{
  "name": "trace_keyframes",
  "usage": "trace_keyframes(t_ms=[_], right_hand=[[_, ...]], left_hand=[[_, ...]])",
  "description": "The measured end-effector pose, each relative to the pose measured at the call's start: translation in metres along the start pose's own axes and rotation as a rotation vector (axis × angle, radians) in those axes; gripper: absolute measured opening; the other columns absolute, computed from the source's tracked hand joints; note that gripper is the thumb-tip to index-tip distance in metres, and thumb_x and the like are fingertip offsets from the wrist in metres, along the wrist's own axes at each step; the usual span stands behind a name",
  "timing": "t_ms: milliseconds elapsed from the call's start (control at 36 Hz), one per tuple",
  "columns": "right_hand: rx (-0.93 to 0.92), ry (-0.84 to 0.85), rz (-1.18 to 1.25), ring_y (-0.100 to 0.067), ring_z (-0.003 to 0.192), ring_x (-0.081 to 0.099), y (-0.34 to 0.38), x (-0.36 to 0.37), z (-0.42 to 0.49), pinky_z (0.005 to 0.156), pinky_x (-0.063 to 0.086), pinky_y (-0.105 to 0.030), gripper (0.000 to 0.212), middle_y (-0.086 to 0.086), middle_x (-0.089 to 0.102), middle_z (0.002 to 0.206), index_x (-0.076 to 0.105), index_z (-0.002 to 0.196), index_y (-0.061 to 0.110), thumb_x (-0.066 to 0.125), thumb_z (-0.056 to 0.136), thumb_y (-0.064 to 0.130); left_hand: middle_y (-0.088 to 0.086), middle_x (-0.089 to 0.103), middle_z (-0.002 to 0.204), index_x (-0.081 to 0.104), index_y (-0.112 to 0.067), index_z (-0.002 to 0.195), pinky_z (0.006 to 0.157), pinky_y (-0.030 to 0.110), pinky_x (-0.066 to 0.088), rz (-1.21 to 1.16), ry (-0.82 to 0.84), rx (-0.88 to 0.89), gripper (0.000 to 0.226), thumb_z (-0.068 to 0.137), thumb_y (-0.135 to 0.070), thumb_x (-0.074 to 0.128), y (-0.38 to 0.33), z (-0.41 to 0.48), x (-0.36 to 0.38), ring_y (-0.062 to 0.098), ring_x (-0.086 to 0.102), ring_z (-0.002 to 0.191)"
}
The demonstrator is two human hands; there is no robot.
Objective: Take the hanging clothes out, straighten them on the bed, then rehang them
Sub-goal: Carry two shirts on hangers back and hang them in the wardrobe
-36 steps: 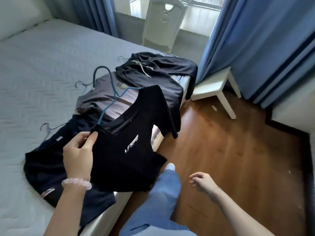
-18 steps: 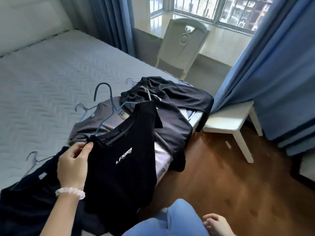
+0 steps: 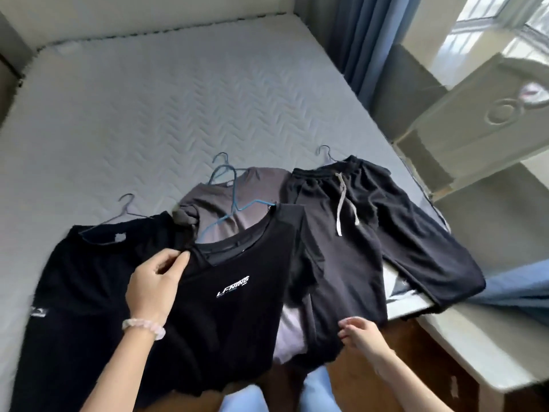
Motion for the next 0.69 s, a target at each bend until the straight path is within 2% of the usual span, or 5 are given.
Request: trace_keyframes(t_ms=[167,250,389,472,694], right_hand=[[-0.185,0.112,-0.239,0.003,0.040,0.054,0.129,0.008,0.066,0.040,0.037,-0.009,0.032,0.002,0.064,0.057,0.064,0.079,0.014,0.050,0.092,-0.011],[-0.273,0.125,-0.339,0.004,0.042,0.053,0.190,0.031,0.101,0.042,0.039,-0.006,0.028,0.003,0.063,0.063,0.065,0.085,0.015,0.052,0.091,-0.009],[-0.426,0.103,-0.490,-0.011,0.077,0.064,0.270,0.080,0.188,0.075,0.046,-0.022,0.029,0.013,0.066,0.074,0.063,0.086,0.030,0.059,0.089,0.002],[-0.465,0.079,-0.568,-0.021,0.104,0.065,0.305,0.108,0.239,0.085,0.041,-0.026,0.025,0.002,0.073,0.091,0.070,0.108,0.022,0.058,0.092,0.005],[-0.574,0.004,-0.736,-0.024,0.127,0.057,0.369,0.161,0.335,0.106,0.042,-0.030,0.043,-0.010,0.061,0.139,0.055,0.140,0.010,0.049,0.098,0.007]], left_hand=[[-0.014,0.064,0.078,0.063,-0.036,0.075,0.063,0.030,0.039,-0.022,-0.084,-0.112,0.008,0.083,-0.034,0.066,0.021,0.020,0.002,0.017,0.058,0.071],[-0.018,0.065,0.078,0.064,-0.038,0.073,0.075,0.031,0.041,-0.020,-0.052,-0.165,0.012,0.070,-0.050,0.062,0.039,0.054,0.013,0.014,0.059,0.074],[-0.013,0.068,0.072,0.066,-0.031,0.073,0.073,0.030,0.043,0.019,0.039,-0.210,0.039,0.057,-0.064,0.053,0.094,0.141,0.061,0.011,0.062,0.074],[-0.010,0.067,0.068,0.066,-0.025,0.074,0.070,0.032,0.044,0.068,0.099,-0.234,0.038,0.064,-0.060,0.056,0.140,0.190,0.099,0.016,0.062,0.073],[-0.010,0.069,0.071,0.063,-0.032,0.066,0.065,0.034,0.046,0.261,0.073,-0.311,0.018,0.083,-0.038,0.065,0.226,0.250,0.146,0.020,0.063,0.074]])
Point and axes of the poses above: each hand's wrist, its own z-axis towards the middle knuckle, its own x-axis out of the palm, y = z × x, the point moved 4 cm from there along z, towards the middle knuckle
